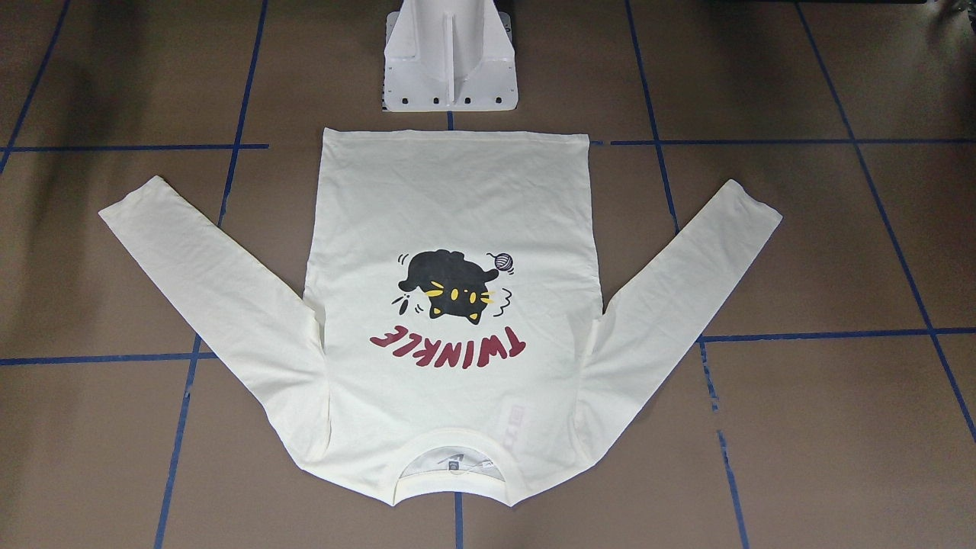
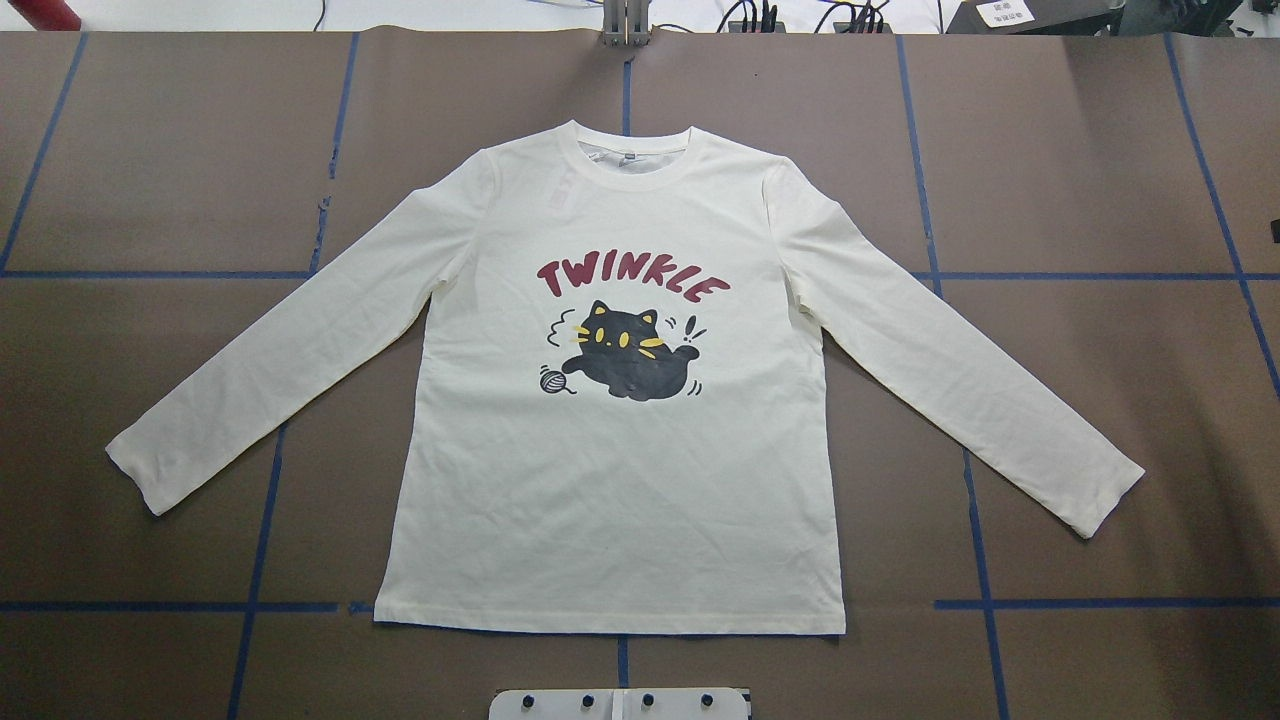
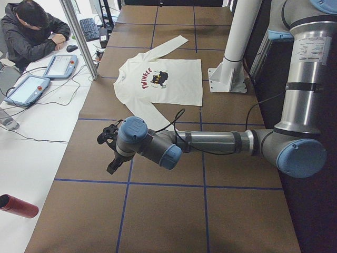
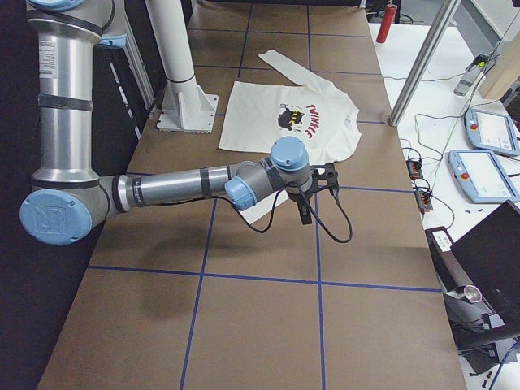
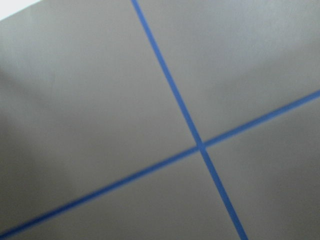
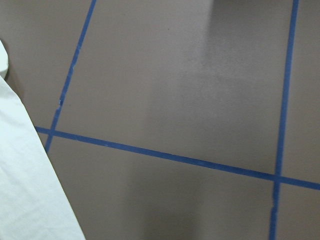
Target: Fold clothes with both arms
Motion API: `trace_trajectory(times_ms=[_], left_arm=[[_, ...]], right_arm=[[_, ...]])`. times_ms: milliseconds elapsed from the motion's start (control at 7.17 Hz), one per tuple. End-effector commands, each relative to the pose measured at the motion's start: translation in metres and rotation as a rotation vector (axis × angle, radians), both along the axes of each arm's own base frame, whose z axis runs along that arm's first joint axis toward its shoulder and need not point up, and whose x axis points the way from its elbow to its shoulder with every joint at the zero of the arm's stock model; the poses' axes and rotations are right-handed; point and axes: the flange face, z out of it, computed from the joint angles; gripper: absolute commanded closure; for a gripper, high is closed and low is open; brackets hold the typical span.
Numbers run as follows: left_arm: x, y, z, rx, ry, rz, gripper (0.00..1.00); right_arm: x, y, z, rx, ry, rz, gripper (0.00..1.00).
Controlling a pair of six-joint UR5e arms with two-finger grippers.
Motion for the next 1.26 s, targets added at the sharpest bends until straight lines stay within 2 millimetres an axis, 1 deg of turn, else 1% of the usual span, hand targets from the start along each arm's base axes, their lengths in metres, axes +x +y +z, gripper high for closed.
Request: trace_trajectory(times_ms=[0, 139, 279, 418, 558, 697, 837, 976, 1116], left_arm=[[0.000, 0.000, -0.005, 0.008, 0.008, 0.003, 0.00], [0.000, 0.000, -0.005, 0.009, 0.008, 0.003, 0.00], [0.000, 0.001, -0.006, 0.012, 0.008, 0.003, 0.00], [0.000, 0.001, -0.007, 0.014, 0.008, 0.003, 0.00], [0.000, 0.001, -0.006, 0.014, 0.008, 0.003, 0.00], [0.000, 0.002, -0.006, 0.015, 0.008, 0.003, 0.00], [0.001, 0.002, -0.006, 0.015, 0.009, 0.004, 0.00], [0.000, 0.002, -0.005, 0.015, 0.008, 0.003, 0.00], [0.000, 0.002, -0.005, 0.015, 0.008, 0.003, 0.00]], right_arm=[[-0.075, 0.059, 0.022, -0.086, -0.076, 0.106, 0.20], [-0.093, 0.080, 0.027, -0.116, -0.064, 0.085, 0.28], [-0.103, 0.103, 0.036, -0.138, -0.040, 0.044, 0.33], [-0.110, 0.118, 0.045, -0.156, -0.019, 0.016, 0.35], [-0.120, 0.127, 0.054, -0.155, 0.017, 0.001, 0.37], [-0.134, 0.137, 0.064, -0.160, 0.058, -0.011, 0.41], [-0.143, 0.144, 0.071, -0.154, 0.087, -0.022, 0.42], [-0.156, 0.150, 0.085, -0.160, 0.124, -0.034, 0.42], [-0.163, 0.151, 0.087, -0.163, 0.131, -0.035, 0.42]])
